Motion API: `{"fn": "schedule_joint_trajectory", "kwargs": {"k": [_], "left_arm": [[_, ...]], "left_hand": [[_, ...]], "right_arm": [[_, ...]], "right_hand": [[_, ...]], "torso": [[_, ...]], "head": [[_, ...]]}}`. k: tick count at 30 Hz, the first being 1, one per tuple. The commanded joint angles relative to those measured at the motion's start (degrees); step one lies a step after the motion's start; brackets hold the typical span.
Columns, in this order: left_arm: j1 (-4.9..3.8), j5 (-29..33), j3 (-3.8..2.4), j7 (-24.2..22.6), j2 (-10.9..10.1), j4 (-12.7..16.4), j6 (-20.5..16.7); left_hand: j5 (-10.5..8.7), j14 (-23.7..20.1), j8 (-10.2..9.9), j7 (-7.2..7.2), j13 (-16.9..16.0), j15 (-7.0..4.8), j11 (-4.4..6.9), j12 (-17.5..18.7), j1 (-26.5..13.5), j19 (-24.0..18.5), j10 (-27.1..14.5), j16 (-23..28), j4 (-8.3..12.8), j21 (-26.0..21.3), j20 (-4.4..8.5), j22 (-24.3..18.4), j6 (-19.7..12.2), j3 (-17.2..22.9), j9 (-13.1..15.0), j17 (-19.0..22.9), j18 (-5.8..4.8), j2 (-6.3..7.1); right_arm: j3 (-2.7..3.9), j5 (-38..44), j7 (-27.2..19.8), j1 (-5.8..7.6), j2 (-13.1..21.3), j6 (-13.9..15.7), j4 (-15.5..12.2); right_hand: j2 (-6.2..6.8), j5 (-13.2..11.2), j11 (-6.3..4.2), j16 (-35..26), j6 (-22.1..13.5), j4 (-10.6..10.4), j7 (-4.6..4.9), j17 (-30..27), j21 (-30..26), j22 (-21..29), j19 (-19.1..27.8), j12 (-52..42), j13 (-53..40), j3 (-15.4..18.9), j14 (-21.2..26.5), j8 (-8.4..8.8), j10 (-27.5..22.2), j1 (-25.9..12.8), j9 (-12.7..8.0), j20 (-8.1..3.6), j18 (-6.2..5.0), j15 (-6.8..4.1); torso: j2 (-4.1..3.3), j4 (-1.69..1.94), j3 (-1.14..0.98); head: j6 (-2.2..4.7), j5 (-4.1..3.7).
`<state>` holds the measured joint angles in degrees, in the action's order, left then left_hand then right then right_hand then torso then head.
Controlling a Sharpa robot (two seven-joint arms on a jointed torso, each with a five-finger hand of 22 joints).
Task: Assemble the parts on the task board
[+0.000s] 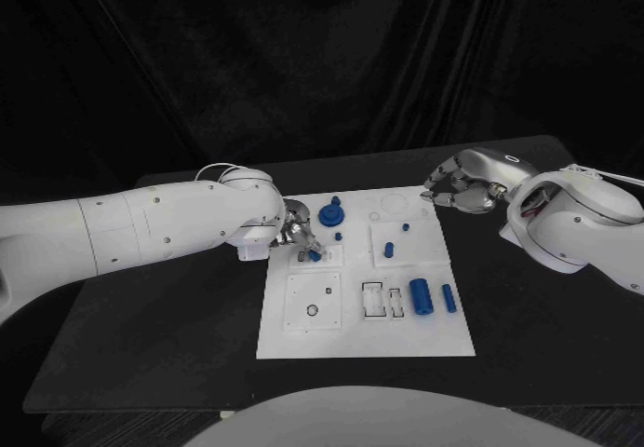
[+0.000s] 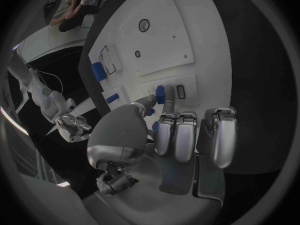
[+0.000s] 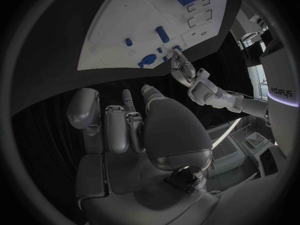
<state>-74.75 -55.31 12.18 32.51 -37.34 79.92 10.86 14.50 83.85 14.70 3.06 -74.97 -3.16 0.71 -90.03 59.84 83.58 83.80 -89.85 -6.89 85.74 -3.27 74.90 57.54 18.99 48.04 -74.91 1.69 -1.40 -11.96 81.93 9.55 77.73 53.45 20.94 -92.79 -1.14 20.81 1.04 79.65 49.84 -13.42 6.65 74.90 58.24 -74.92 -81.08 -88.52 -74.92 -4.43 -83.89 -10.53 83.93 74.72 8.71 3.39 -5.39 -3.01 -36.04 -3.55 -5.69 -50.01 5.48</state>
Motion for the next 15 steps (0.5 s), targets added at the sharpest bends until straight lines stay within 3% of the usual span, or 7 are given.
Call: {"fn": "schedule_joint_trajectory", "kwargs": {"k": [1, 4, 8, 15], "left_arm": [[0.2, -0.1, -0.02, -0.37, 0.15, -0.01, -0.1], [0.25, -0.1, -0.02, -0.41, 0.15, -0.04, -0.13], [0.29, -0.1, -0.02, -1.1, 0.06, -0.04, -0.89], [0.32, -0.1, -0.02, -1.54, -0.42, 0.2, -2.16]], "left_hand": [[-0.39, 6.15, -0.28, 0.13, -15.03, -0.01, -0.09, 0.03, -0.61, 0.04, 6.2, -0.15, -0.46, -0.11, -0.03, 9.25, 0.35, 0.05, 0.08, -15.09, 0.3, -0.05], [-0.83, 6.15, -0.36, 0.14, -15.03, 0.0, -0.11, 0.03, -0.66, 0.05, 6.2, -0.15, -0.52, -0.11, -0.04, 9.27, 0.37, 0.0, 0.17, -15.09, 0.29, -0.12], [-3.45, 6.15, -0.7, 0.21, -15.03, 0.06, -0.18, 0.03, -1.11, 0.05, 6.2, -0.15, -0.93, -0.18, -0.12, 9.32, 0.53, -0.61, 0.52, -15.09, 0.3, -0.16], [0.92, 6.15, -0.95, -0.07, -15.03, -0.08, 0.03, 0.03, 0.46, 0.11, 6.2, -0.15, 0.27, -0.23, -0.01, 9.45, 0.78, 0.13, 1.3, -15.09, 0.3, -0.35]], "right_arm": [[0.05, 0.09, 1.06, -0.16, -0.01, -0.27, 0.04], [0.05, 0.09, 1.09, -0.17, 0.02, -0.32, 0.04], [0.05, 0.09, 1.13, -0.18, 0.04, -0.38, 0.05], [0.05, 0.09, 1.18, -0.26, 0.07, -0.46, 0.12]], "right_hand": [[-0.35, 0.26, 0.36, -0.23, 0.19, -0.16, 0.07, 1.87, -0.3, -6.83, 0.44, 0.2, -12.67, -0.19, -3.12, 0.28, 3.88, 0.05, -0.08, 0.1, -0.58, 0.35], [-0.35, 0.26, 0.36, -0.23, 0.19, -0.16, 0.07, 1.87, -0.3, -6.83, 0.44, 0.2, -12.67, -0.19, -3.12, 0.28, 3.88, 0.05, -0.08, 0.1, -0.58, 0.35], [-0.35, 0.26, 0.36, -0.23, 0.19, -0.16, 0.07, 1.87, -0.3, -6.83, 0.44, 0.2, -12.67, -0.19, -3.12, 0.28, 3.88, 0.05, -0.08, 0.1, -0.58, 0.35], [-0.38, 0.24, 0.36, -0.33, 0.19, -0.23, 0.07, 1.77, -0.46, -6.79, 0.48, 0.22, -12.64, -0.22, -3.08, 0.3, 3.85, 0.01, -0.12, 0.11, -0.6, 0.35]], "torso": [[0.0, -0.02, -0.04], [0.02, -0.05, -0.05], [0.0, 0.02, -0.04], [-0.01, -0.02, -0.01]], "head": [[0.01, -0.05], [0.01, -0.07], [0.01, -0.12], [0.01, -0.19]]}}
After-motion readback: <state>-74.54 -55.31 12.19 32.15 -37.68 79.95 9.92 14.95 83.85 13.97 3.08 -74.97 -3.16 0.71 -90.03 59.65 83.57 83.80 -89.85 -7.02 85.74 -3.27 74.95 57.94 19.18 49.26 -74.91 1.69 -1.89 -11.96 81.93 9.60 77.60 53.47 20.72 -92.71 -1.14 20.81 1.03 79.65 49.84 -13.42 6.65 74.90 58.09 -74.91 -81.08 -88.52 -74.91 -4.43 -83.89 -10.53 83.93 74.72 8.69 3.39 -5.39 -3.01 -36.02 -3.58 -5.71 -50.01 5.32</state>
